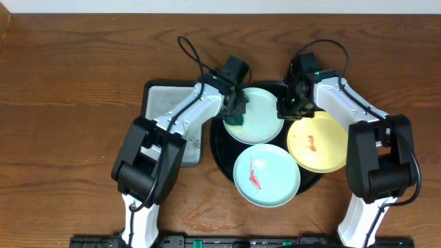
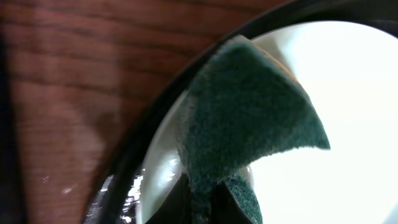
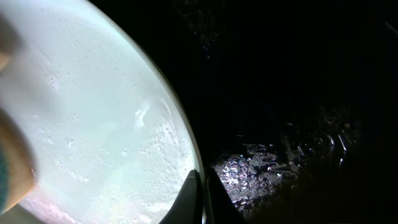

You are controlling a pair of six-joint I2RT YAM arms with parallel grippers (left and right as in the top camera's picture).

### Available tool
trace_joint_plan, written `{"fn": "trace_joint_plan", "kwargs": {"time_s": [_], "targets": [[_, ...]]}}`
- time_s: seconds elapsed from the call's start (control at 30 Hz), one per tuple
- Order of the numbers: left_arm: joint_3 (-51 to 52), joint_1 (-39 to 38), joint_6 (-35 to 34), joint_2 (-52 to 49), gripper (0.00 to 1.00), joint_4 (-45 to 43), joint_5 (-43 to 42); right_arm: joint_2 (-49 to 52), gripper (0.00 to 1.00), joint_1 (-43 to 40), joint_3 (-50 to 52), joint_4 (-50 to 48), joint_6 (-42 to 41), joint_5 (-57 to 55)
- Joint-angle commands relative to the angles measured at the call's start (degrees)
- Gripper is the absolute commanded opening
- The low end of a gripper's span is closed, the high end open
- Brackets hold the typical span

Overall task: Clean dirty plates on tray and stack at the side
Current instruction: 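Hold the plate rim with the right gripper and scrub with the sponge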

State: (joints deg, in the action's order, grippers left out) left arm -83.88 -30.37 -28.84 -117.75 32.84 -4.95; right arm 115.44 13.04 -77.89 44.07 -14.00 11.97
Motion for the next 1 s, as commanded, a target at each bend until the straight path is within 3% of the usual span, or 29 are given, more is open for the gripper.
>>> {"fn": "trace_joint_plan", "kwargs": {"time_s": [0.0,0.3,0.6,0.83,0.97], "targets": [[1.2,-1.3,-0.6,-1.0,0.07,-3.2,-0.6,0.0,0.01,-0.3,0.0,0.3,0.3,-1.4],[1.2,-6.8,-7.1,-5.9,0.08,-8.0,-18.4,0.0,0.01,-0.3,0.0,0.6,0.3,-1.4],[1.1,-5.1,-4.9,-5.9,0.07,-5.3,-19.8,0.0,0.01,-0.3,0.0,0.9,0.3,-1.4],[1.1,1.7,-0.5,-4.3,0.07,4.7,-1.8,0.0,0.01,-0.3,0.0,1.6,0.3,-1.4],[0.7,3.3,2.3,-1.3,0.07,5.8,5.2,0.0,0.01,-0.3,0.0,1.6,0.3,-1.4]]}}
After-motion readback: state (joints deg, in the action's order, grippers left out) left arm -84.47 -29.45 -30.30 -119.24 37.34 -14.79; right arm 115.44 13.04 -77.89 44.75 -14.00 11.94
